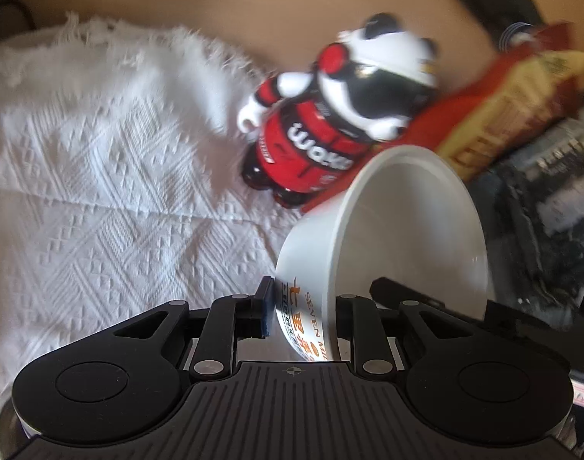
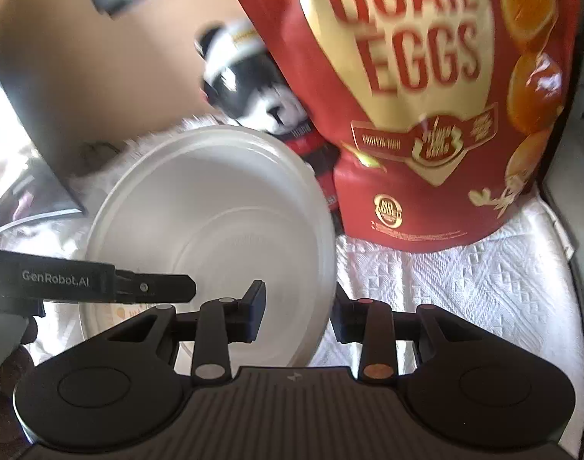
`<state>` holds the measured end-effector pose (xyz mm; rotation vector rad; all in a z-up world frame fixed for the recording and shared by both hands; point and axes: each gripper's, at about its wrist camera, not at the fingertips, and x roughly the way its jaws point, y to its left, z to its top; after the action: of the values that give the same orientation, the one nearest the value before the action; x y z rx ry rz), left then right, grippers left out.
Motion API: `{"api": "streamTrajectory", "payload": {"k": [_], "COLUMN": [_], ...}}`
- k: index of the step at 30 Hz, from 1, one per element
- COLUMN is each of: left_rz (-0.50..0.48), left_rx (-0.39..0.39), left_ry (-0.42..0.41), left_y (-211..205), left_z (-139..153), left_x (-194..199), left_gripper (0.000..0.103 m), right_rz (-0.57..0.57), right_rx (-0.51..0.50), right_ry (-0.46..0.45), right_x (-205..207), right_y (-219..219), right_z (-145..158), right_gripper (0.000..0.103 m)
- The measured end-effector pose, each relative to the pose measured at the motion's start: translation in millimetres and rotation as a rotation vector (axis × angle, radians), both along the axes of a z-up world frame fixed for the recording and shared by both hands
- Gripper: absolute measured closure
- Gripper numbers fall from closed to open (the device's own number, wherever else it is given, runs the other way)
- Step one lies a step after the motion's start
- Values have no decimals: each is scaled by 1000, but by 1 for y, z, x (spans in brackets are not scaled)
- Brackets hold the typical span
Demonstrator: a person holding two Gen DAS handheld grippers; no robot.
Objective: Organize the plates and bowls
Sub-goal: 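Lower the white bowl into the blue bowl with the left tool while the right tool steadies the stack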
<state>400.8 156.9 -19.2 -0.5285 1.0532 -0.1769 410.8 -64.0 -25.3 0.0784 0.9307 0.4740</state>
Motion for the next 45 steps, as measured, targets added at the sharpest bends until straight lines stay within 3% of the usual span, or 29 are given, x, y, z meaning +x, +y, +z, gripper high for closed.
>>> {"api": "streamTrajectory", "payload": {"k": [7,10,19,23,30,37,45], "left_rz": [-118,-157,-289,-292,-357,-416,-402], "left_rx": [2,-7,10,77,121,265,179], "left_ry": [27,55,191,175,145,63,133], "left_y": [-14,-18,-36,-37,-39,-53,-38], "left_z": [21,21,-20,-28,-22,-1,-3], "left_x": [-40,-60,-103,-105,-112,-124,-124], "left_gripper": [80,80,80,79,78,74,75], "right_rz": [-44,-65,-105,-132,-155,-154,-130], "right_rx": [5,3,-49,-74,-126,-139,-130], "right_ry": [-59,-39,82,103,95,104,115], "right_x": [-57,-78,-129,-131,-133,-133,-141], "right_y": [-13,-22,-33,-31,-29,-30,-33], "right_z": [32,34,-7,-25,-31,-32,-27], "right_gripper": [68,68,68,68,68,68,67]}}
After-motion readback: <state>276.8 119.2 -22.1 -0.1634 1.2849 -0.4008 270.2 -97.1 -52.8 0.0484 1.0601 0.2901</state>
